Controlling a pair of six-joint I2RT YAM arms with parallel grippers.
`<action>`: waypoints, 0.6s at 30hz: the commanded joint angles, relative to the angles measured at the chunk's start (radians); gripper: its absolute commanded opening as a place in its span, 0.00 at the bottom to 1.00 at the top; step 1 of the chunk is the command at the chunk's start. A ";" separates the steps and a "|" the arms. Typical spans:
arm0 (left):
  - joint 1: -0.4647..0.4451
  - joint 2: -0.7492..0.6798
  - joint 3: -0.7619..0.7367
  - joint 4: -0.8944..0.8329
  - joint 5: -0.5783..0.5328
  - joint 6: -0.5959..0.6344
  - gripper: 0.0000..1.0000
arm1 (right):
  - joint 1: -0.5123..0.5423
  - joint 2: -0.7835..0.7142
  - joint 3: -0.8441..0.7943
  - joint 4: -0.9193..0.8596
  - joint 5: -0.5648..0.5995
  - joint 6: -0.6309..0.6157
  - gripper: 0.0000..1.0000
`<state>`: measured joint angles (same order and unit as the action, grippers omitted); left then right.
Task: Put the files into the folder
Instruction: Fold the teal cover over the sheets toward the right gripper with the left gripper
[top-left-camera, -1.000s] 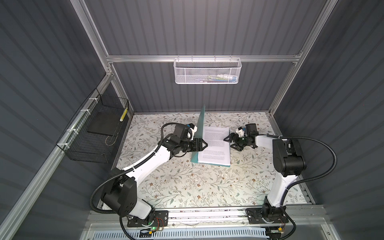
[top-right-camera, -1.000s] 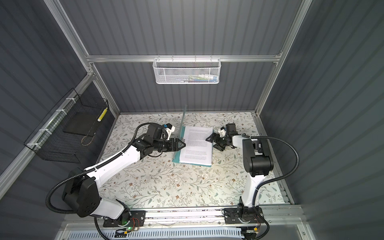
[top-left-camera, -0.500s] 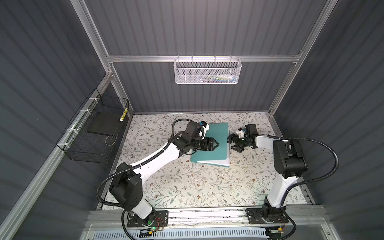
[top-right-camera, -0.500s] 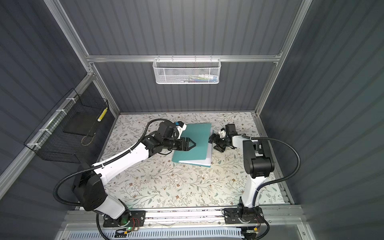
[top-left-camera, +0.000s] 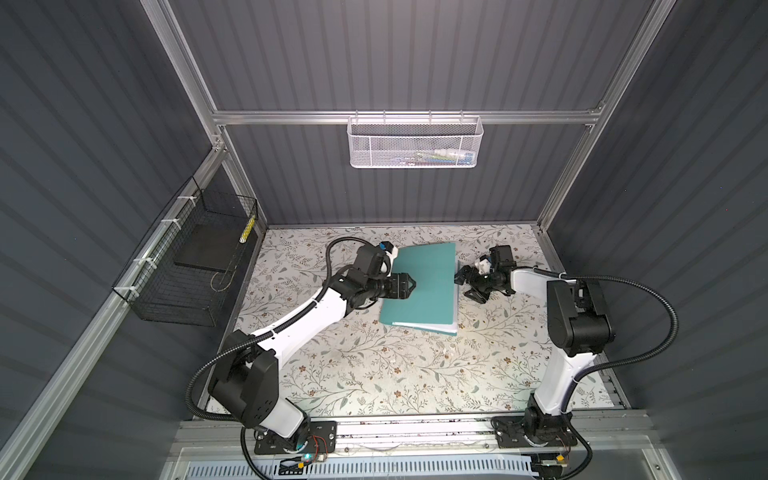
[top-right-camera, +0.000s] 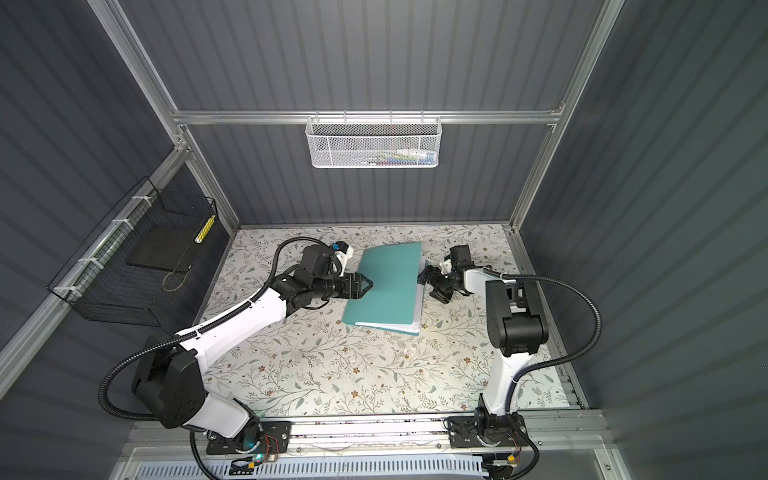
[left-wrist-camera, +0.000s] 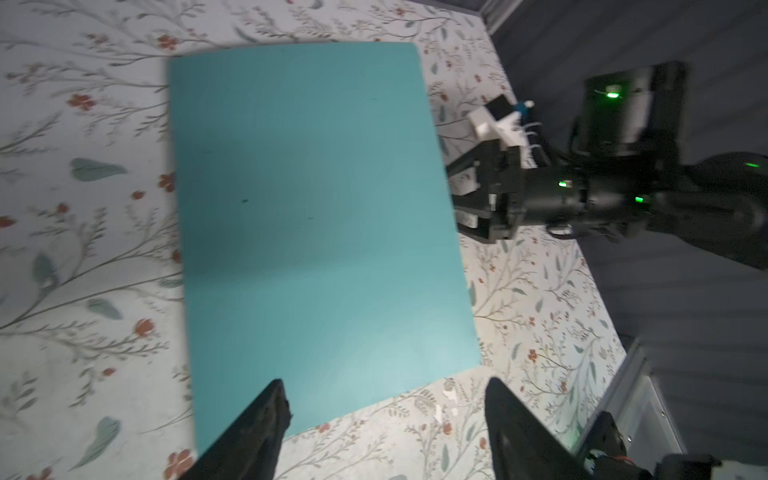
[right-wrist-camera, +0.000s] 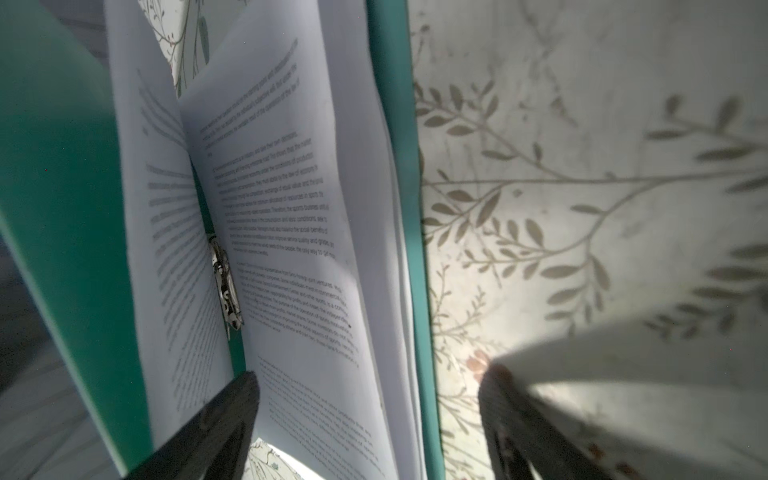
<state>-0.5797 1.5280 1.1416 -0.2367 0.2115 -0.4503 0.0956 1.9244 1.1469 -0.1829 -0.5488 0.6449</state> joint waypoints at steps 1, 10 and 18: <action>0.073 -0.004 -0.052 0.057 -0.018 0.041 0.75 | 0.003 -0.004 0.021 -0.075 0.115 0.029 0.86; 0.162 0.174 -0.083 0.207 -0.027 0.065 0.74 | -0.027 -0.082 -0.044 0.015 0.171 0.138 0.83; 0.185 0.361 -0.058 0.329 0.083 0.009 0.70 | -0.012 0.052 0.084 0.018 0.103 0.150 0.79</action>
<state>-0.3977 1.8751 1.0683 0.0193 0.2325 -0.4217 0.0731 1.9331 1.1893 -0.1612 -0.4240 0.7849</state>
